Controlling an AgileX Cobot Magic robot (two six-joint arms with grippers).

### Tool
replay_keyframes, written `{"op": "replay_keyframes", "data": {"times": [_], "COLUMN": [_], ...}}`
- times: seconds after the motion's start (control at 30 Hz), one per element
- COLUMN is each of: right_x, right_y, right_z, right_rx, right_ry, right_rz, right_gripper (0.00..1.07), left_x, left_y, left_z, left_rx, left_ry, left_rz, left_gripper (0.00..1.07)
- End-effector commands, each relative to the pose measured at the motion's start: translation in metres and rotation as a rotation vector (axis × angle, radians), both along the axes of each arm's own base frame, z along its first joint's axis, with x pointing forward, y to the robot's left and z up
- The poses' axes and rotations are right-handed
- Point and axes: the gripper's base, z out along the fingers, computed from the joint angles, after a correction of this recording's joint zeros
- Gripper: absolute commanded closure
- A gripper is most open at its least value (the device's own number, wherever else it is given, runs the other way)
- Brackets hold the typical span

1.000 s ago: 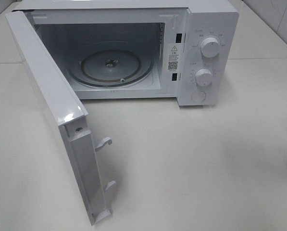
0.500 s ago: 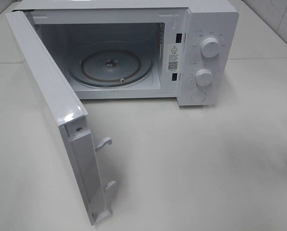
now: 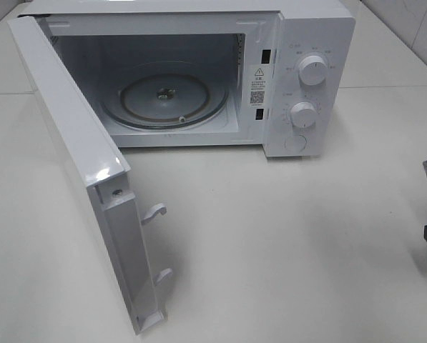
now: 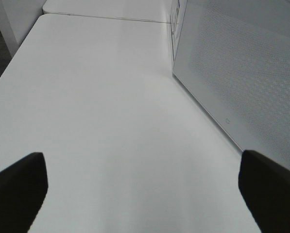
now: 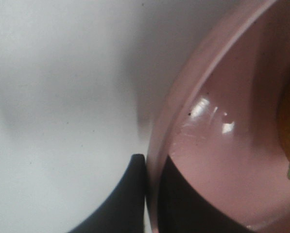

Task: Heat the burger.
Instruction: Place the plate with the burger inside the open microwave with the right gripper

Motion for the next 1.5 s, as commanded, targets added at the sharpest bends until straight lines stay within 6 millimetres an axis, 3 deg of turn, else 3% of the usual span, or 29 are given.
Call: {"op": "replay_keyframes", "data": {"times": [0.03,0.23,0.3,0.53,0.9,1.2,1.5], "right_x": [-0.003,-0.007,-0.013,-0.028,-0.08,-0.09,-0.102], "right_y": [0.007,0.027,0.047,0.069,0.096,0.111,0.136], "right_z": [0.018,0.04,0.053,0.067,0.059,0.059,0.058], "right_rx": [-0.118,-0.213,-0.218,-0.213,-0.18,-0.172,-0.152], "right_ry": [-0.013,-0.046,-0.091,-0.142,-0.097,-0.089,-0.045], "right_rz": [0.073,0.201,0.271,0.377,0.658,0.826,1.17], "right_gripper": [1.07,1.07,1.07,1.07,1.07,1.07,1.07], "left_x": [-0.002,-0.002,-0.002,-0.002,-0.002,-0.002,-0.002], "left_y": [0.0,0.0,0.0,0.0,0.0,0.0,0.0], "left_z": [0.001,0.001,0.001,0.001,0.001,0.001,0.001], "left_rx": [-0.007,-0.007,-0.007,-0.007,-0.007,-0.007,-0.007], "left_ry": [-0.025,-0.025,-0.025,-0.025,-0.025,-0.025,-0.025], "left_rz": [0.006,0.006,0.006,0.006,0.006,0.006,0.006], "left_gripper": [0.06,0.06,0.06,0.06,0.06,0.06,0.06]}}
